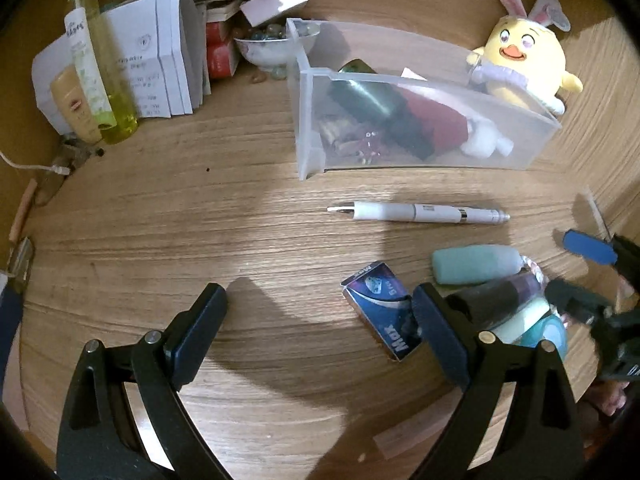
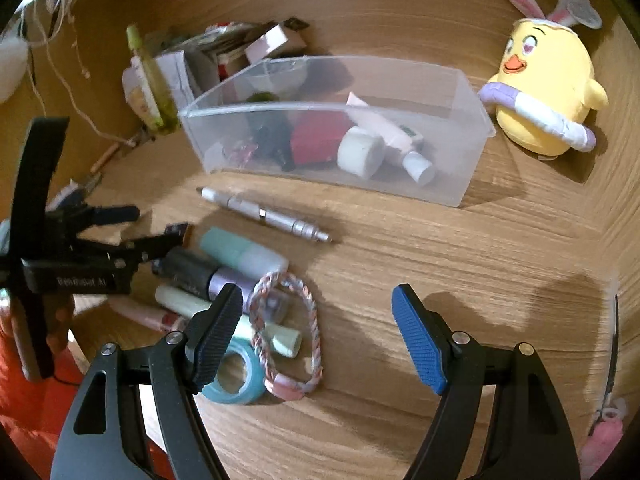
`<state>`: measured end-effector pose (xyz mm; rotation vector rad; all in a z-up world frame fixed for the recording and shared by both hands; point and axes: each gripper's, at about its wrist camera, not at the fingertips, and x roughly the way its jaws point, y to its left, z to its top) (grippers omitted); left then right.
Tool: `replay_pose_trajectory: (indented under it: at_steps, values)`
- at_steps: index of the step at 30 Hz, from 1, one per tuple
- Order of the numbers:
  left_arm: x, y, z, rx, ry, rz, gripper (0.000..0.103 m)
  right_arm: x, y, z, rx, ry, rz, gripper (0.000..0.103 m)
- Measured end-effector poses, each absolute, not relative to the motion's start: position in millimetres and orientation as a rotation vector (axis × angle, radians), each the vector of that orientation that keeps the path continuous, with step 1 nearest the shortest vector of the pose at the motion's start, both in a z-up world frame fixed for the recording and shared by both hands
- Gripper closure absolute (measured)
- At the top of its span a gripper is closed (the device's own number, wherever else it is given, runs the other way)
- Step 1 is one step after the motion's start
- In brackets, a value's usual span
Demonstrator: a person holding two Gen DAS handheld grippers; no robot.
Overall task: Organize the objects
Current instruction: 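Withdraw both open tools and move them toward the items on the desk, then grasp the braided cord loop with the right tool while the left tool grasps the blue staple box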
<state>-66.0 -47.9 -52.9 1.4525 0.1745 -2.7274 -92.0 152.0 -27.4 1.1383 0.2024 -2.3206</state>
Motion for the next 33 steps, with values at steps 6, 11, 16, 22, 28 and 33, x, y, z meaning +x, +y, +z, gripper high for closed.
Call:
replay_pose_trajectory:
  at_steps: [6,11,16,22,28,33]
  values:
    - [-65.2,-54.3,-53.3,1.429,0.188,-2.724,0.008,-91.8,155.8,-33.8,1.165,0.224,-2.316,0.029]
    - [-62.4,-65.5,-53.0,1.42,0.203,-2.703,0.008,-96.0,172.3,-33.2,1.171,0.223,-2.367,0.029]
    - [-59.4,-66.8,-48.9,1.425,0.244,-2.708,0.008,-107.0,188.8,-36.8,1.205,0.226,-2.443,0.029]
    - [-51.9,-47.9,-46.7,1.45,0.208,-2.754,0.008,-107.9,202.6,-40.0,1.227,0.157,-2.448,0.029]
    - [-51.3,-38.5,-51.9,1.454,0.15,-2.754,0.008,-93.4,206.0,-32.6,1.222,0.132,-2.413,0.029]
    - [-52.6,-40.9,-52.1,1.435,0.163,-2.768,0.012,-74.3,204.1,-35.8,1.228,0.128,-2.366,0.026]
